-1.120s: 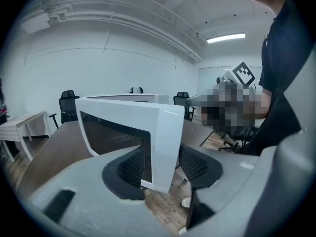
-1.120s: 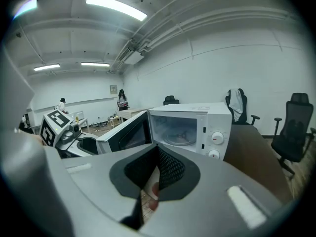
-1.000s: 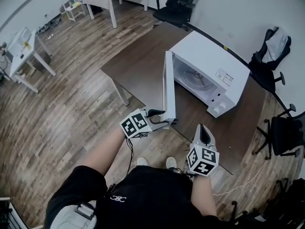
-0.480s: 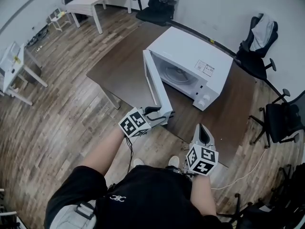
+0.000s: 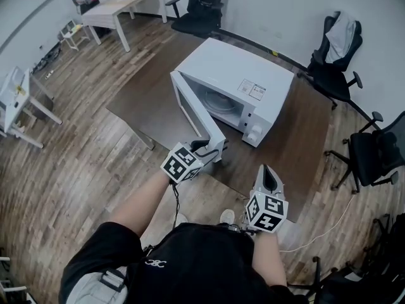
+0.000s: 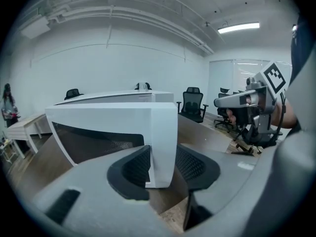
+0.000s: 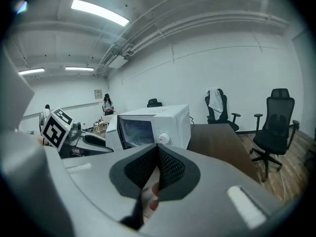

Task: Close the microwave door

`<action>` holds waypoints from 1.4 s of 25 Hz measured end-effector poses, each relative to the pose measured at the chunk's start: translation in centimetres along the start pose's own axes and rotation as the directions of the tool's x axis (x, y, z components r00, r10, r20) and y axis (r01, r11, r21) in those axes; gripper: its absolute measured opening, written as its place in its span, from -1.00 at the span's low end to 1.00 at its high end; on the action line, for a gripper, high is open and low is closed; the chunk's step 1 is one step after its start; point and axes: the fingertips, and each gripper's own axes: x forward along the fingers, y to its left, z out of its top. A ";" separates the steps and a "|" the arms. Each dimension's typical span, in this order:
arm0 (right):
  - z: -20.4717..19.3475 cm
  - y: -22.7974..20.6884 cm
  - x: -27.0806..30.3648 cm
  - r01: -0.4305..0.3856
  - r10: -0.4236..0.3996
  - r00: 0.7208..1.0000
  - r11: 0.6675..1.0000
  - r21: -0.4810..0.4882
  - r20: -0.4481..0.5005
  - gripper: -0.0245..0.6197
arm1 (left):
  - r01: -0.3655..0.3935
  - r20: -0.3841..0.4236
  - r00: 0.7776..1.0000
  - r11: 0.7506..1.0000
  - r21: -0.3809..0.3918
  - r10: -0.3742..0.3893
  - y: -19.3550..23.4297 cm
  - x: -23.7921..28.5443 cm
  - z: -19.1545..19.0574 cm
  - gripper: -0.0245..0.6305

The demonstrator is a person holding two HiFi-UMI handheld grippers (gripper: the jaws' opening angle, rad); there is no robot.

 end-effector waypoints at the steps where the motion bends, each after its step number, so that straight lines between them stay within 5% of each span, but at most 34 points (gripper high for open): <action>1: 0.1 -0.5 0.1 -0.004 0.004 1.000 1.000 0.001 0.000 -0.91 | -0.011 -0.002 1.000 1.000 -0.006 0.011 0.0 0.4 0.2 -0.40; 21: 2.7 -8.8 5.2 -0.115 0.115 0.993 0.993 -0.038 0.001 -0.91 | -0.147 0.011 0.989 0.985 -0.091 0.149 1.2 8.4 5.0 -0.45; 35: 4.1 -11.9 8.2 -0.142 0.142 0.990 0.989 -0.041 -0.005 -0.91 | -0.164 0.024 0.986 0.980 -0.112 0.168 2.7 11.5 7.2 -0.47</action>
